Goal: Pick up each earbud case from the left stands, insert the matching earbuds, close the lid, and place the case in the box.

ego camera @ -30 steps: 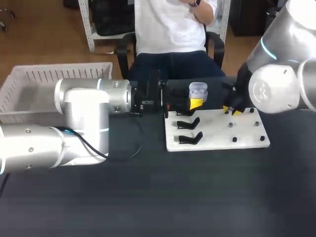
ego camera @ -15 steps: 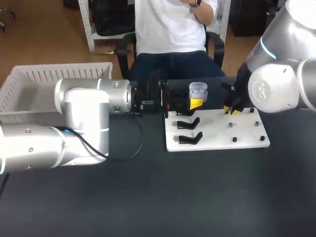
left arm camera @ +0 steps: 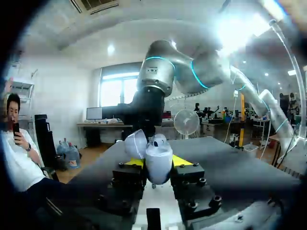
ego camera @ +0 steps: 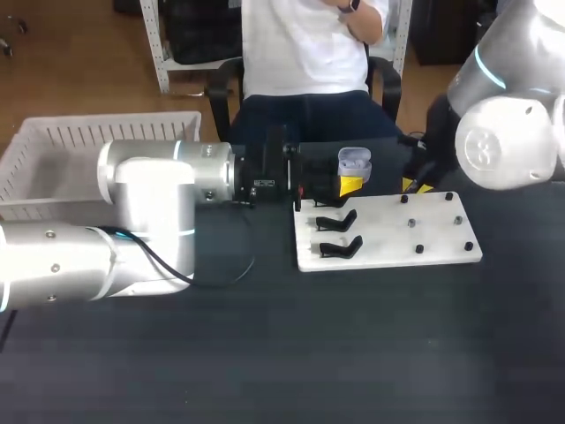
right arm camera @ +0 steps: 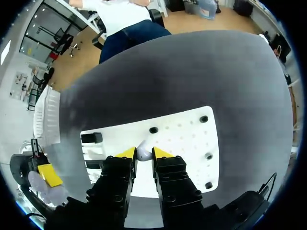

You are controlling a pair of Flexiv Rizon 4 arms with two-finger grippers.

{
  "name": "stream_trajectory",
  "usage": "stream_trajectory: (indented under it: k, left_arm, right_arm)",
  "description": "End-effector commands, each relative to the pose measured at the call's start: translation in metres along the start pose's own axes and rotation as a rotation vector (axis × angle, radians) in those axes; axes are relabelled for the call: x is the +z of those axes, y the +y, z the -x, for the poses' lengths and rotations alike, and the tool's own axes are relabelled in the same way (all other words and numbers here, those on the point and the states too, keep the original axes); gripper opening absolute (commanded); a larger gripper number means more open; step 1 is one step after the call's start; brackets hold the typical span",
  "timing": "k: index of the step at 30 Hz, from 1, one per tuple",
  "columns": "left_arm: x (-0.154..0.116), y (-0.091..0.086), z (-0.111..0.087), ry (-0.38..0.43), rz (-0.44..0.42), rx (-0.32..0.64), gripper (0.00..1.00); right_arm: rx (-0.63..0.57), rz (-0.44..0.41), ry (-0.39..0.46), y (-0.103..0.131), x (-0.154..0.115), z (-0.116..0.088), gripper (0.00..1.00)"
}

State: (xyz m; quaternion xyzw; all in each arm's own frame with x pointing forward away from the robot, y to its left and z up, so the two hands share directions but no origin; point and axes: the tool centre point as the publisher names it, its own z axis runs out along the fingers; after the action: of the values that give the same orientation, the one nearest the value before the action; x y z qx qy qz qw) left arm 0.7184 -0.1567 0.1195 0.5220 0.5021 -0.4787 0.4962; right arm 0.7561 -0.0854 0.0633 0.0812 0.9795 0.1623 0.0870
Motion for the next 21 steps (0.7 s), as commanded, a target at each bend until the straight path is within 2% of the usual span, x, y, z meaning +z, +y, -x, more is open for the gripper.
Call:
stream_trajectory:
  k: [1, 5, 12, 21]
  left_arm:
    - [0.000, -0.001, -0.001, -0.003, 0.006, 0.003, 0.00]
    - [0.000, -0.001, -0.001, -0.003, 0.006, 0.003, 0.00]
    - [0.000, -0.001, -0.001, -0.003, 0.006, 0.003, 0.00]
    - [0.000, -0.001, -0.001, -0.003, 0.006, 0.003, 0.00]
  right_arm:
    - [-0.038, -0.021, 0.000, 0.002, -0.027, -0.021, 0.00]
    - [-0.086, -0.031, 0.023, 0.002, -0.041, -0.038, 0.00]
    - [-0.244, -0.059, 0.051, 0.011, -0.068, -0.070, 0.00]
    - [-0.423, -0.084, 0.084, 0.037, -0.098, -0.104, 0.00]
